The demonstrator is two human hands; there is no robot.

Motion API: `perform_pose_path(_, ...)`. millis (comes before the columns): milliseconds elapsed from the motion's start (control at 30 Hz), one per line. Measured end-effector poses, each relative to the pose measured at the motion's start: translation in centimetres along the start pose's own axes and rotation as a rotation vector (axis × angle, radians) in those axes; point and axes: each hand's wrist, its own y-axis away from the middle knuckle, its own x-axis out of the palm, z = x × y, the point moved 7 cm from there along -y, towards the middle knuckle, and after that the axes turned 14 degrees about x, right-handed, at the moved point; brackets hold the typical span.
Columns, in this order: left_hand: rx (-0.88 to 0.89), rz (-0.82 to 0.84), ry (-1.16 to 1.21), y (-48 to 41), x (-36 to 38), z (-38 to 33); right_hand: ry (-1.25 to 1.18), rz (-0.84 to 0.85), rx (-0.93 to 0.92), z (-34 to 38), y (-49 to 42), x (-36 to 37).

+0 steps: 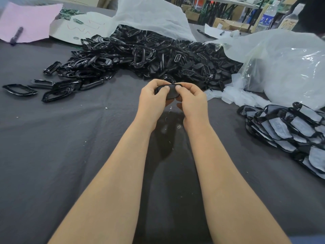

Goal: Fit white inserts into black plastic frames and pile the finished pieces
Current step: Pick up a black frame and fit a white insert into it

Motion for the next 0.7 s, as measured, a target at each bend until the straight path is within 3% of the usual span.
perform_pose_path(133,-0.007,0.01,-0.006,0.0,0.1,0.1,0.032,-0.022,-0.006,0.1,0.1,0.0)
perform_pose_path(267,-0.027,-0.013,-0.032,0.0,-0.3,0.2,0.379,-0.024,-0.161,1.0,0.5,0.3)
perform_pose_path(367,-0.039,-0.001,-0.017,0.0,-0.3,0.3,0.494,-0.041,-0.239,1.3,0.6,0.4)
perform_pose_path(700,0.036,0.064,-0.28,0.1,-0.7,0.0,0.292,-0.074,-0.152,0.9,-0.2,-1.0)
